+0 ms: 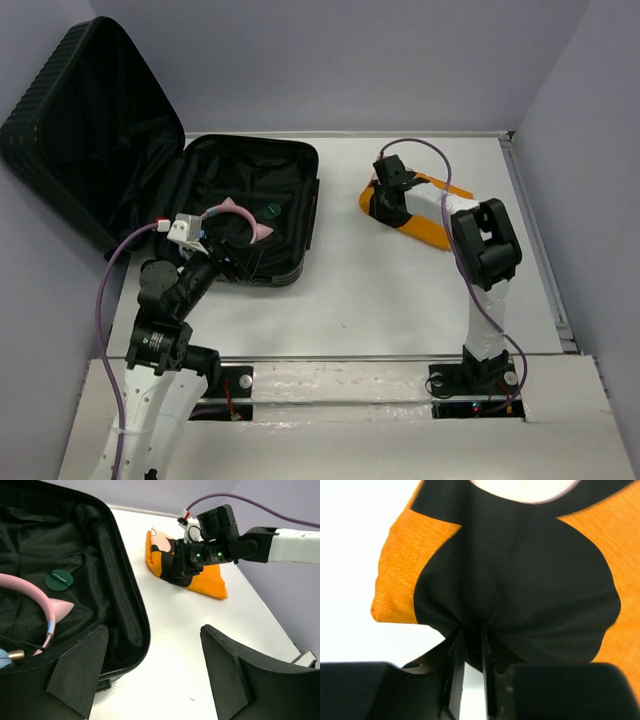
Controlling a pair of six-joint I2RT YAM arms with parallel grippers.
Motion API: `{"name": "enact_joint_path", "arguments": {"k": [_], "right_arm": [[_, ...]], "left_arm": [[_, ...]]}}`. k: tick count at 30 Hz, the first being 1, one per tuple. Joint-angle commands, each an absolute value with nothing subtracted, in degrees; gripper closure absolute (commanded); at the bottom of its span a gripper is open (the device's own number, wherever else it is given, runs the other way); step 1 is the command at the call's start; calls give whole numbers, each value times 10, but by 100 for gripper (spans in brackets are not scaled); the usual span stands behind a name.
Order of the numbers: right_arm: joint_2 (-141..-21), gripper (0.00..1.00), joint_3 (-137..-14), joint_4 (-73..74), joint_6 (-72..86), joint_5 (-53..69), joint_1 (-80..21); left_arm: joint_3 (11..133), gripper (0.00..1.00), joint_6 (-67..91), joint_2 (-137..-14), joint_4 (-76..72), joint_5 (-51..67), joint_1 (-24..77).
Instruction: Pack the luggage
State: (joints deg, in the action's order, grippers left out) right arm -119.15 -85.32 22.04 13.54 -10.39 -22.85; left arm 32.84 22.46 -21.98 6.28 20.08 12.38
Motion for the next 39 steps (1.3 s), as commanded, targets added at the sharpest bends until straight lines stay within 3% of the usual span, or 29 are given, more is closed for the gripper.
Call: {"name": "enact_joint_path", "arguments": {"k": [1,7,11,12,15,19,24,30,39], "right_arm": [[-1141,82,-745,215,170,-62,-233],[-964,82,-504,130,241,-33,-299],[-856,52,-418,106,262,-5,-305],[-836,40,-414,113,262,-5,-305],[-771,20,-422,136,253,15,-296],[-721,17,-455,160,236,29,-252],[-685,13,-469,169,215,39,-114],[-723,5,-465,132,227,79,17],[-839,0,-488,105,231,18,57]], "left_arm": [[373,16,249,-245,22,263,127],[405,19,257,-313,18,277,141],[418,23,267,-373,8,217,210],[424,23,272,-390,4,173,234],[461,23,274,-474,4,54,353],[513,20,284,-605,4,-44,449],[591,14,289,-781,4,-126,497],[678,9,303,-949,11,-168,502],[741,3,316,-1089,20,-187,502]]}}
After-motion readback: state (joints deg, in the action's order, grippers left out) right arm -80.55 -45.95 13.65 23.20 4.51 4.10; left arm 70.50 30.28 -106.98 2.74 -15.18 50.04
